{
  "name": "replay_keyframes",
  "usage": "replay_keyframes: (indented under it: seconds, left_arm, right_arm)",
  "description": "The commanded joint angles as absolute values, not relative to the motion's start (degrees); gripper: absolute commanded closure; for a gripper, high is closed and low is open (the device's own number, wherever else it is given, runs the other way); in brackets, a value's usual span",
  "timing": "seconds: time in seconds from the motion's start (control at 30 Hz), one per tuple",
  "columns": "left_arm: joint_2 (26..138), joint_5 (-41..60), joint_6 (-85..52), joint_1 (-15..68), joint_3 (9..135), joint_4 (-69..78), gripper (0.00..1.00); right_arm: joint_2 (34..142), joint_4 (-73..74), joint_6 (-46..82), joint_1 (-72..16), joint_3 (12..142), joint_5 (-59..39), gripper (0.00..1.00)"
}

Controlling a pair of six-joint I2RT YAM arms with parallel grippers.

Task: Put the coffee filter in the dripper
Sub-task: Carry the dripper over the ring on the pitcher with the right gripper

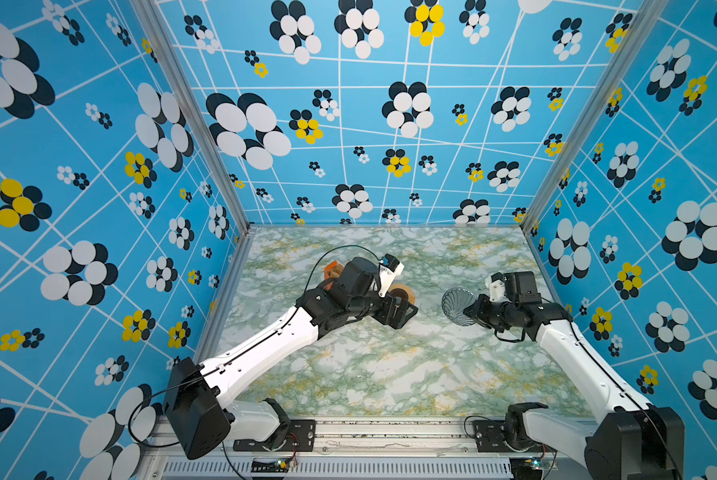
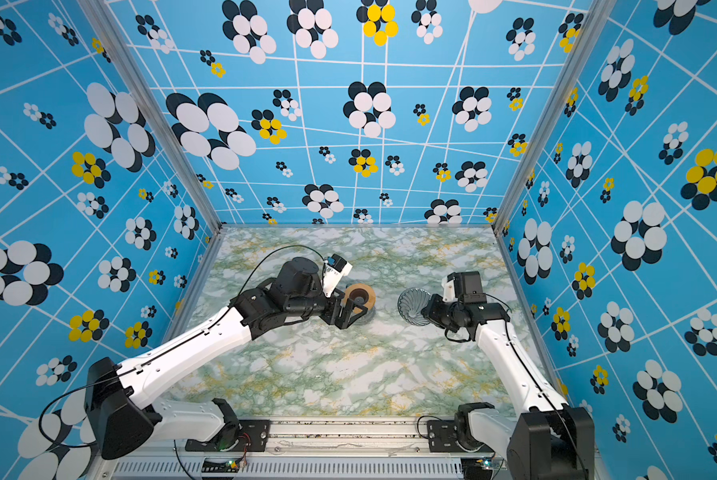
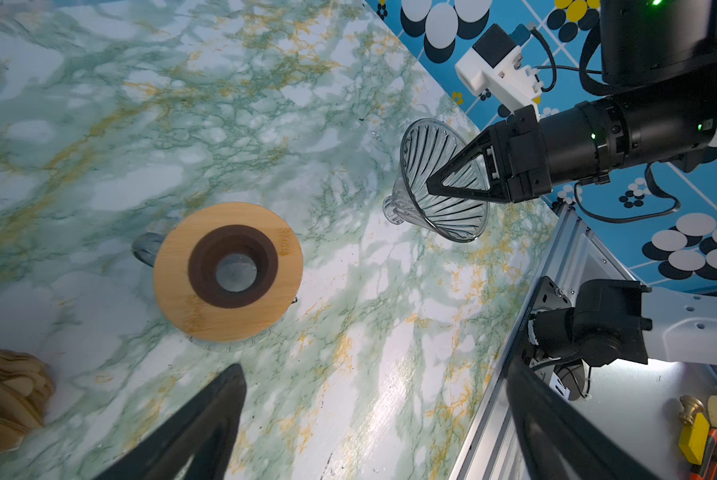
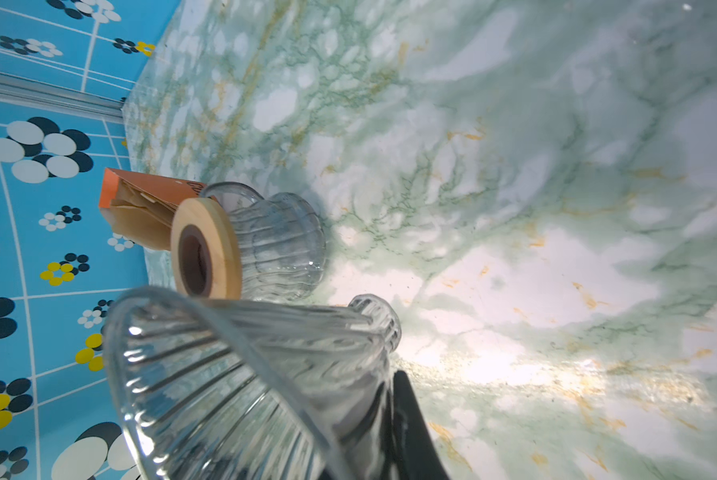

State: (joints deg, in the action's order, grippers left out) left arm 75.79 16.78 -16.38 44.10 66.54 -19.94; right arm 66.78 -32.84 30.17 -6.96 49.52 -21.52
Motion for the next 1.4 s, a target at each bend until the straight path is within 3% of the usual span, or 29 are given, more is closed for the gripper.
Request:
replay_keyframes:
  seconds: [0.0, 0.53, 1.0, 1.37]
  left_arm:
    - [73.9, 14.9, -14.5, 43.1, 68.3, -21.7, 0.01]
    - [67.5, 6.3, -15.1, 41.9, 64.9, -19.3, 0.01]
    - [68.1, 8.4, -14.6, 42.0, 64.6, -18.7, 0.01]
    - [68.5, 10.8, -14.2, 42.0, 64.6, -18.3, 0.01]
  right_arm:
    - [69.4, -36.0, 28.8, -10.1, 54.7, -22.2, 0.88]
    - [86.3, -40.1, 29.0, -20.6, 76.4, -22.9, 0.88]
    - [98.1, -43.3, 29.5, -25.2, 87.7, -23.7, 0.88]
    - [100.4, -44.4, 29.2, -26.3, 89.0, -23.7, 0.88]
